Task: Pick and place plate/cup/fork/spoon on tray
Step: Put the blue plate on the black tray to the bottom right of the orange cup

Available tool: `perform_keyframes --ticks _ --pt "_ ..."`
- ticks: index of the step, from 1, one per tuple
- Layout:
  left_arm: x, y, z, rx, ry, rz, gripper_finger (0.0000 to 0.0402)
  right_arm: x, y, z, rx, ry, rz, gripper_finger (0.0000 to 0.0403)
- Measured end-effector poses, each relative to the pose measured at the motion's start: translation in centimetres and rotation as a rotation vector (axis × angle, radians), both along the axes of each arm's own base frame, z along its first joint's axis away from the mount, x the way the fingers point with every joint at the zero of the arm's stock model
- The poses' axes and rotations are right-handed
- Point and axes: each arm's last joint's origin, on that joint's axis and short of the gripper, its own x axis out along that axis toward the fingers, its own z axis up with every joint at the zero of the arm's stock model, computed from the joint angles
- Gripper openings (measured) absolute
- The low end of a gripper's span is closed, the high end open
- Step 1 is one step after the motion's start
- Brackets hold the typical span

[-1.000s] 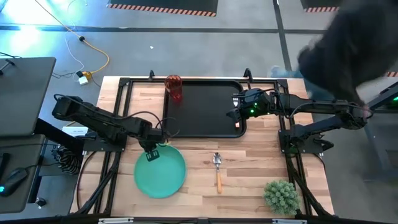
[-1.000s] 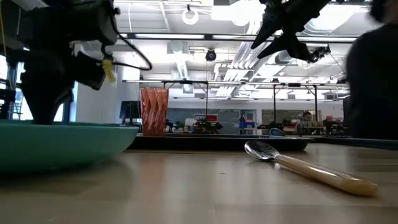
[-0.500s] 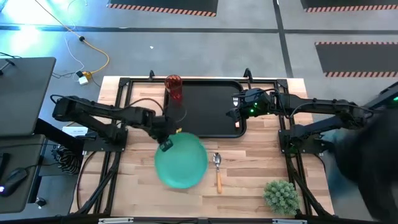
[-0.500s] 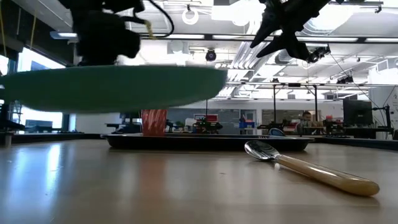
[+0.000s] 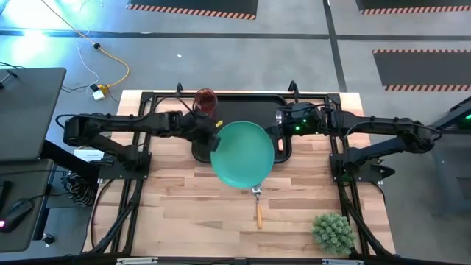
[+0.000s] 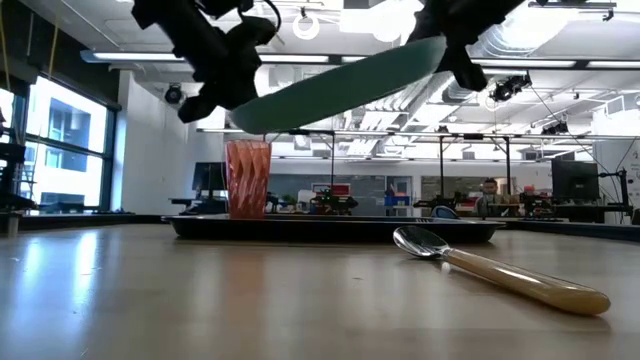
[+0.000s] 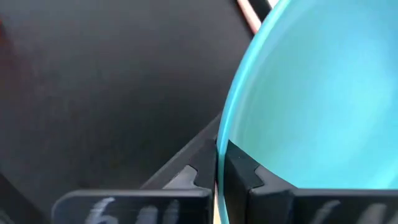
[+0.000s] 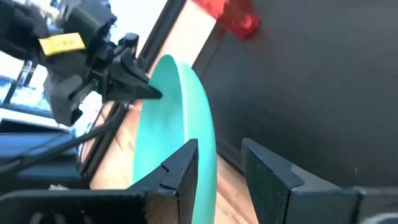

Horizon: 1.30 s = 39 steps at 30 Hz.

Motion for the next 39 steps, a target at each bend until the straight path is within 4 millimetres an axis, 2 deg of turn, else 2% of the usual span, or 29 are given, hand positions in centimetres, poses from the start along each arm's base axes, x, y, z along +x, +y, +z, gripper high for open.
perform_keyframes --ticks 8,16,22,30,39 --pt "0.7 1.4 -0.5 0.057 -0.015 0.061 0.0001 -0.1 -0.5 0.1 -0.047 -0.002 -0.113 0.0117" --pt "1.2 2.3 -1.6 0.070 0.030 0.046 0.0001 -0.6 -2.6 0.1 -0.101 0.012 -0.268 0.0117" --pt "1.2 3.2 -1.5 0.103 0.009 0.067 0.0001 -1.0 -3.9 0.1 -0.110 0.019 -0.321 0.0117" --pt "0.7 4.8 -1.4 0.076 -0.007 0.214 0.0001 -1.6 -5.3 0.1 -0.175 0.054 -0.305 0.0117" --pt "1.0 4.2 -1.4 -0.027 -0.051 0.324 0.0001 -2.4 -7.2 0.1 -0.184 0.055 -0.180 0.0117"
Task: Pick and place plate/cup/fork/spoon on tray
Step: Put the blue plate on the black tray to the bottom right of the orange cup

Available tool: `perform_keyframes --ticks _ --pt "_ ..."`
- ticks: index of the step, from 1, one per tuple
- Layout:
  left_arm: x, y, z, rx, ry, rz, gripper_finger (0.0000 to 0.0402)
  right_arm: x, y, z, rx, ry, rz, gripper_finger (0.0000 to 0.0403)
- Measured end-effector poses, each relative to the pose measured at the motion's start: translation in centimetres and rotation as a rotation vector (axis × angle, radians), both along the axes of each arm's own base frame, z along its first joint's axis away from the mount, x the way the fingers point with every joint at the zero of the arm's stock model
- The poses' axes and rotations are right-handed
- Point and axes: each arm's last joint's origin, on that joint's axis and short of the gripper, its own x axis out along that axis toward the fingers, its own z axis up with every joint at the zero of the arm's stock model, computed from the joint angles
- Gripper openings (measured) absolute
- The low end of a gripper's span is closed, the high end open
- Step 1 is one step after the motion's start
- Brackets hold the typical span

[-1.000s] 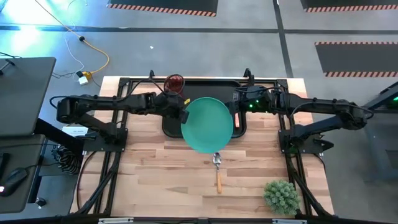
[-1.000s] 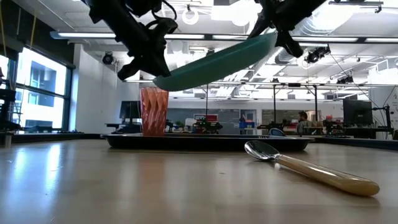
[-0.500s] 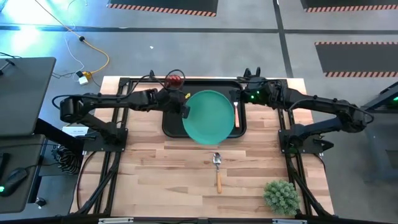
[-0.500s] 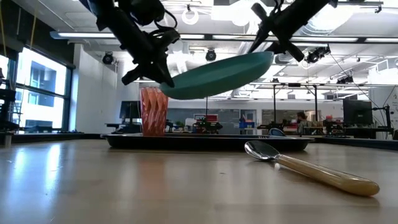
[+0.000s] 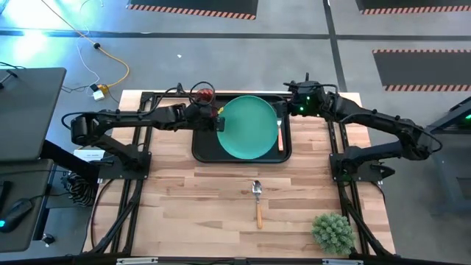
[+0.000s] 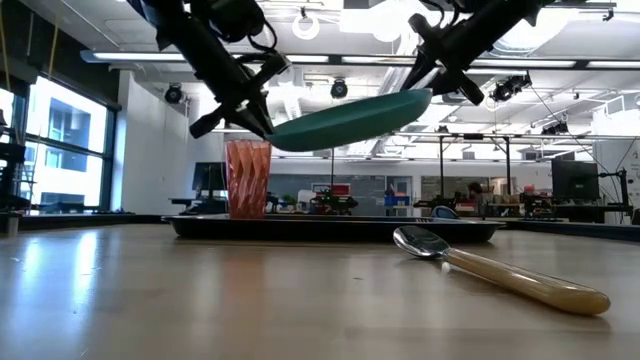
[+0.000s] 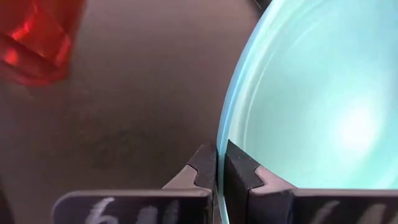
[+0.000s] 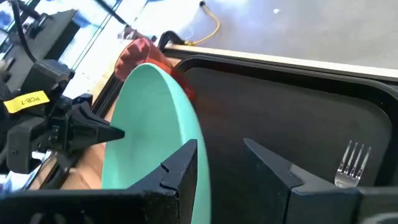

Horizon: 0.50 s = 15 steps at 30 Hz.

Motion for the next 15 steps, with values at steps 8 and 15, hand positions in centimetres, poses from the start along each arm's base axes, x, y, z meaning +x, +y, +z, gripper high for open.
perform_keyframes --ticks 8,15 --pt "0.3 -0.1 3.6 0.045 0.063 0.055 0.0001 -0.9 -1.6 0.0 -0.041 0.016 0.035 0.0117" --pt "0.2 0.6 4.8 0.036 0.125 0.105 0.0001 -2.0 -3.3 0.2 -0.095 0.028 -0.023 0.0117"
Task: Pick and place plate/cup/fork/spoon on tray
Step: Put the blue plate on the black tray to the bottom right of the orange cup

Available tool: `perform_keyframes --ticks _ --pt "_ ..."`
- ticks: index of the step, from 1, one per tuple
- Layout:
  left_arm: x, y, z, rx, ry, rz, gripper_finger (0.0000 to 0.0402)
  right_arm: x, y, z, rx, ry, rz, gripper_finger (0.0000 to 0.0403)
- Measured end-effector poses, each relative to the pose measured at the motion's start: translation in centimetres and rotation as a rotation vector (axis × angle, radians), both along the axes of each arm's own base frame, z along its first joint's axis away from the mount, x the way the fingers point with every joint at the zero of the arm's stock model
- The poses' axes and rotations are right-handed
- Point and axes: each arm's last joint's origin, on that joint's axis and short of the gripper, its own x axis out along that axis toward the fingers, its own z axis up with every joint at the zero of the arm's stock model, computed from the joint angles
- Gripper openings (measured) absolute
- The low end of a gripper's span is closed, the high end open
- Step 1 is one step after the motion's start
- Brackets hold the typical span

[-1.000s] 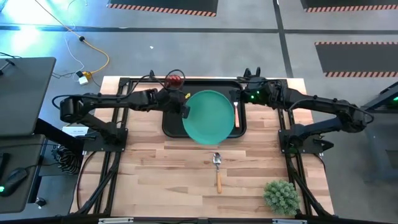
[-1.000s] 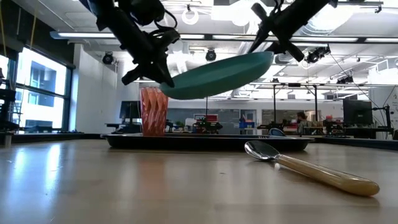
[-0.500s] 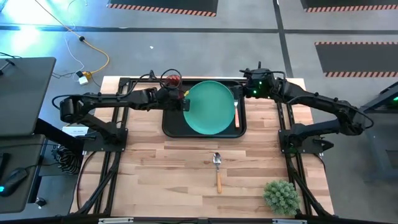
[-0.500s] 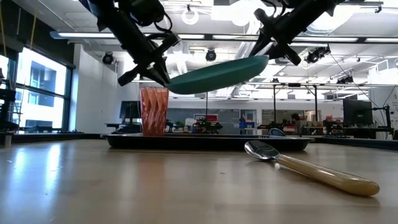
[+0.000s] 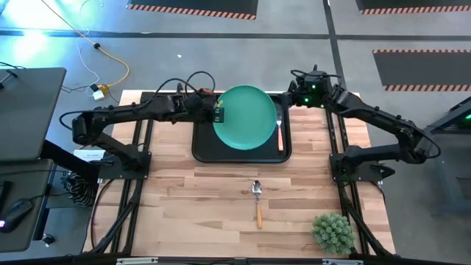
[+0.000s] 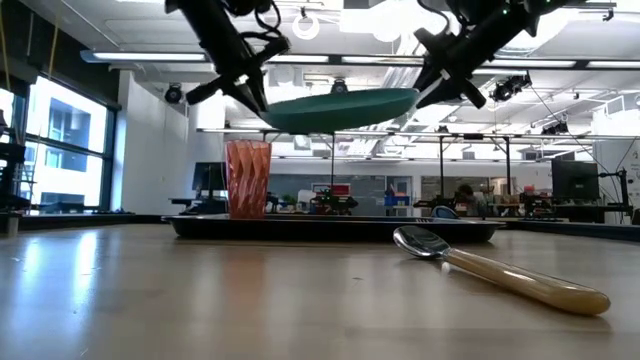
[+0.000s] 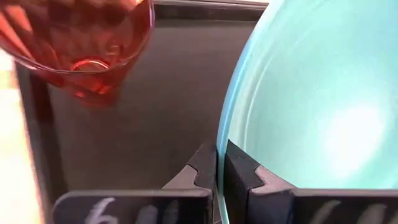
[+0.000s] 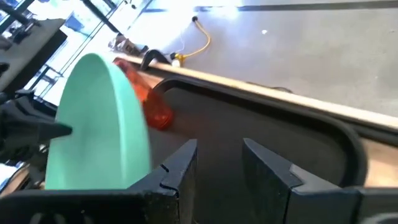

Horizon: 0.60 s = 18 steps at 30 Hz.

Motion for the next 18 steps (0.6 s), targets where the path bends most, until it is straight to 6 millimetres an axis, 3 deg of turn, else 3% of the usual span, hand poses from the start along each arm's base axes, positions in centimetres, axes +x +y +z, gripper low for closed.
perform_keyframes --ticks 12,18 --pt "3.3 0.1 -6.0 -0.148 0.145 0.012 0.0001 -0.7 -1.0 0.1 -0.014 -0.013 0.039 0.0117" --pt "3.8 0.6 -7.6 -0.175 0.178 0.040 0.0001 -0.8 -1.1 0.1 -0.030 -0.003 0.054 0.0117"
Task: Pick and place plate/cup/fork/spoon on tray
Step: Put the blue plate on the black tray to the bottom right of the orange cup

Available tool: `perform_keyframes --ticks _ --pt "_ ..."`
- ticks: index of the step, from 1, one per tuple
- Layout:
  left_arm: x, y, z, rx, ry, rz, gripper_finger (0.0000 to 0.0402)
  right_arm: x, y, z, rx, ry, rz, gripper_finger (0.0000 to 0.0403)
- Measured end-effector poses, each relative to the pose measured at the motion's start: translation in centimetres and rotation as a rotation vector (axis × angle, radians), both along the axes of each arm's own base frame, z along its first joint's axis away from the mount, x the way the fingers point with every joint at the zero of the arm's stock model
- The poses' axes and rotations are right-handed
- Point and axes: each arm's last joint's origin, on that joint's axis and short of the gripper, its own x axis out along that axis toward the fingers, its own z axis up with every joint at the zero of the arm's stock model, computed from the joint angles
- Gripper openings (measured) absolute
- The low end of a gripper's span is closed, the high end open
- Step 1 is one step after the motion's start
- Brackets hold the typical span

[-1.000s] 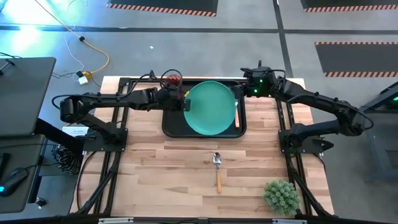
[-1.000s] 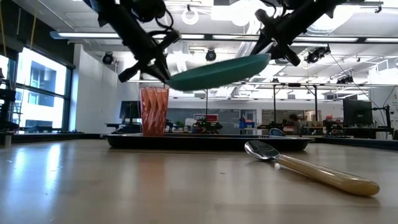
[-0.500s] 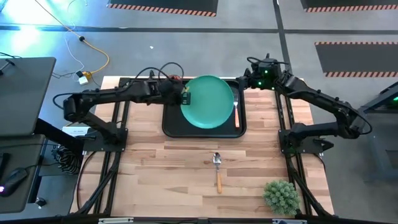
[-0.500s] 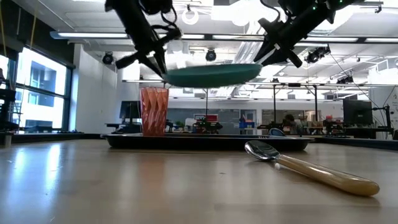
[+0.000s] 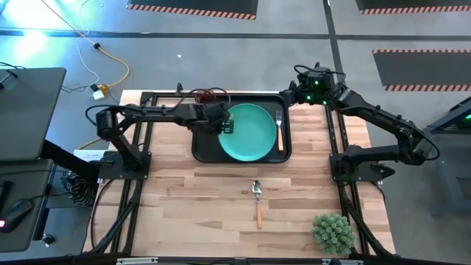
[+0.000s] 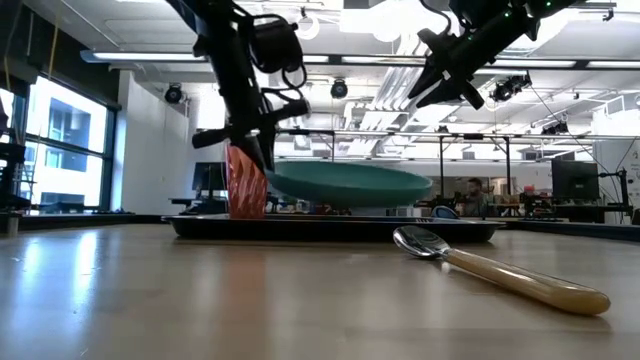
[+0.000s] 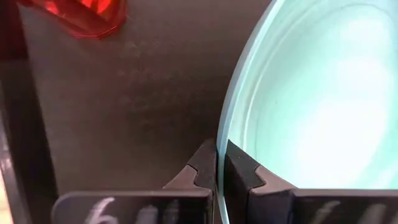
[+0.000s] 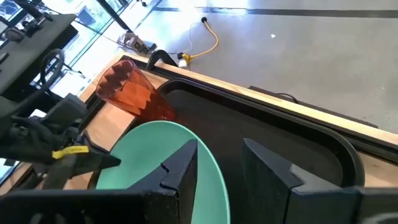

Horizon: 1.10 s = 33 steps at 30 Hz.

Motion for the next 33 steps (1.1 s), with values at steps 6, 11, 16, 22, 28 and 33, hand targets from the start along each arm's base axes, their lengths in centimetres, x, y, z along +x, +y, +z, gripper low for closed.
perform_keyframes --ticks 6,11,16,22,28,33 --pt "-0.1 0.9 -1.1 -0.014 0.040 0.034 0.0001 0.0 0.0 0.0 -0.016 0.016 0.013 0.0117" --pt "-0.5 1.7 -1.5 -0.031 0.060 0.059 0.0001 -0.1 0.1 -0.2 -0.016 0.033 0.019 0.0117" --pt "-0.9 2.5 -1.5 -0.048 0.063 0.080 0.0001 -0.1 0.1 -0.2 -0.024 0.041 0.026 0.0117" --pt "-1.2 3.2 -1.5 -0.078 0.054 0.085 0.0001 -0.1 0.1 -0.2 -0.024 0.041 0.026 0.0117" --pt "-1.3 3.3 -1.5 -0.088 0.049 0.073 0.0012 -0.1 0.1 -0.2 -0.024 0.041 0.026 0.0117" --pt "-1.2 3.2 -1.5 -0.088 0.047 0.069 0.0018 -0.1 0.1 -0.2 -0.024 0.041 0.026 0.0117"
